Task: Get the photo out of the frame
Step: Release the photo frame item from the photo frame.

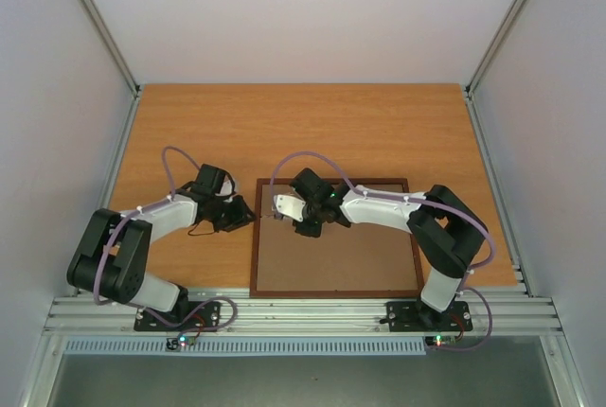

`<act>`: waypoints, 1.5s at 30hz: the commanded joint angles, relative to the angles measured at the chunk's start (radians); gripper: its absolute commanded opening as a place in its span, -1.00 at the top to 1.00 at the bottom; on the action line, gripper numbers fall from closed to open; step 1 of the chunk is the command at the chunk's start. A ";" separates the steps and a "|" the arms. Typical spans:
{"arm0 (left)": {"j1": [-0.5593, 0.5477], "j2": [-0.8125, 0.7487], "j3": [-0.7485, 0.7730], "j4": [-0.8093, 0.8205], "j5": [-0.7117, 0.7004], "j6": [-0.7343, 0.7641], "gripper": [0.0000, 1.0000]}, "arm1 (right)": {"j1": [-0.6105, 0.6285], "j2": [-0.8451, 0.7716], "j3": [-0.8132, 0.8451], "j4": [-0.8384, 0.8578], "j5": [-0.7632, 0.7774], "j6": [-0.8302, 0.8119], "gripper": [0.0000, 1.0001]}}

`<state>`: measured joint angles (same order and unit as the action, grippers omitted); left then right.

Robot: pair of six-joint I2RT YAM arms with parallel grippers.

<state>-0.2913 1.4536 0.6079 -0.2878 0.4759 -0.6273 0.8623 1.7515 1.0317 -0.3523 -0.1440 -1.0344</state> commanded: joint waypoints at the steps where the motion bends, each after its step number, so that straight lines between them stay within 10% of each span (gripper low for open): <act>1: 0.002 0.033 0.028 0.017 0.029 0.024 0.50 | -0.008 0.024 0.036 -0.032 -0.016 -0.026 0.98; 45: -0.080 0.126 0.057 0.015 0.007 0.039 0.83 | -0.010 0.138 0.234 -0.128 0.036 -0.059 0.98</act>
<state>-0.3370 1.5337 0.6662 -0.2642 0.4911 -0.6121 0.8516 1.8698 1.1969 -0.5114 -0.1226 -1.0756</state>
